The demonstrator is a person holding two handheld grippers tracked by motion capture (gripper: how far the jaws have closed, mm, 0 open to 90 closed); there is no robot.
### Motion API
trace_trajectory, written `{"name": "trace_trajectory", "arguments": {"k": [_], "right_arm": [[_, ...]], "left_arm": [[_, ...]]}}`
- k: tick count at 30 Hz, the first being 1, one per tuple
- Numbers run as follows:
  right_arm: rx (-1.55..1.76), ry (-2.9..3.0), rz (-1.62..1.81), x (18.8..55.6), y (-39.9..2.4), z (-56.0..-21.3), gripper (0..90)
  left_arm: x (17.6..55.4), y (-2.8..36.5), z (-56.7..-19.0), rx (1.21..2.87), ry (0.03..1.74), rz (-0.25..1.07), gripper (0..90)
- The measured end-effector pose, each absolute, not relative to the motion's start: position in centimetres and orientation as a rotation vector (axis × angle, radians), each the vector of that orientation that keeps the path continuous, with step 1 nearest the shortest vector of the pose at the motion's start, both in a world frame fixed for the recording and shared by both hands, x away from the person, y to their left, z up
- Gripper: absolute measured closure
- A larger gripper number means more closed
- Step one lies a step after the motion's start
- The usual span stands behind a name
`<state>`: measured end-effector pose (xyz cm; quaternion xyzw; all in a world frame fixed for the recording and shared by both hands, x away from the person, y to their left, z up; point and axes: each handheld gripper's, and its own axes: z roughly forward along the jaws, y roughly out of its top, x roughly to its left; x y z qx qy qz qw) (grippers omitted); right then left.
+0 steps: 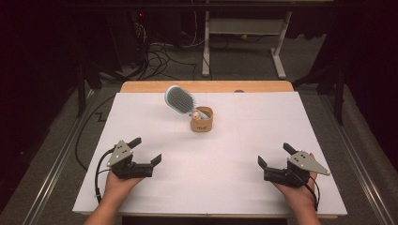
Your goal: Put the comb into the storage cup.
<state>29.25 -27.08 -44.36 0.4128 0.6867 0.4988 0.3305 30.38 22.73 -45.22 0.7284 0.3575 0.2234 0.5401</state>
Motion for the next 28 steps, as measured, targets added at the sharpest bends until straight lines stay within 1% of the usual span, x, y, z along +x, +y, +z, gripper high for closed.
{"name": "trace_trajectory", "arguments": {"k": [7, 14, 28], "right_arm": [[1.08, 1.792, 1.304, 28.5, -27.0, -44.3, 0.1], [1.083, 1.795, 1.302, 28.3, -26.7, -44.4, 0.1], [1.083, 1.8, 1.316, 28.3, -26.8, -44.5, 0.1]], "left_arm": [[28.8, 23.5, -45.4, 1.707, 0.82, 0.539, 0.0], [29.2, 23.7, -45.5, 1.708, 0.798, 0.541, 0.0], [29.2, 24.0, -45.7, 1.695, 0.838, 0.556, 0.0]]}}
